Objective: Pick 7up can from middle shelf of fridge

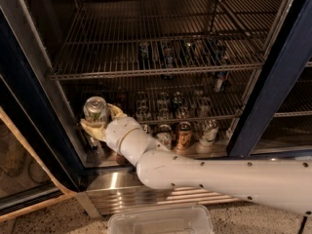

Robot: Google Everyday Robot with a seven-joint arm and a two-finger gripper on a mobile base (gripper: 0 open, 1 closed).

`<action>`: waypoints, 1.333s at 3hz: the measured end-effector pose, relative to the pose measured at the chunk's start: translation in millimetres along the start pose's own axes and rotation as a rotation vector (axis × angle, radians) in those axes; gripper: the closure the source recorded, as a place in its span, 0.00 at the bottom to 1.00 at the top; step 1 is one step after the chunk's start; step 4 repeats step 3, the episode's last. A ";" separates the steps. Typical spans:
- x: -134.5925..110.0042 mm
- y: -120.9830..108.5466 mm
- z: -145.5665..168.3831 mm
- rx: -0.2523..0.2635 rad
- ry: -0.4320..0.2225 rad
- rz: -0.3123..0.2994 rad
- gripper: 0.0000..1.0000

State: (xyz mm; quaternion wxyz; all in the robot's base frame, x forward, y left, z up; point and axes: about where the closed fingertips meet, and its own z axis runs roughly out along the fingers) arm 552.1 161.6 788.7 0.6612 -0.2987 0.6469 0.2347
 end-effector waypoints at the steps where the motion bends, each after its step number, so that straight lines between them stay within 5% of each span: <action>1: 2.8 8.0 -9.2 0.030 0.021 0.056 1.00; 2: 5.5 38.4 -42.5 0.038 0.089 0.101 1.00; 3: -0.9 73.2 -84.0 0.042 0.111 0.084 1.00; 4: -0.9 73.2 -84.0 0.042 0.111 0.084 1.00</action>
Offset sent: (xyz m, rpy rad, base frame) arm -0.1237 -0.0084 -0.0140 -0.0353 0.2215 -0.0640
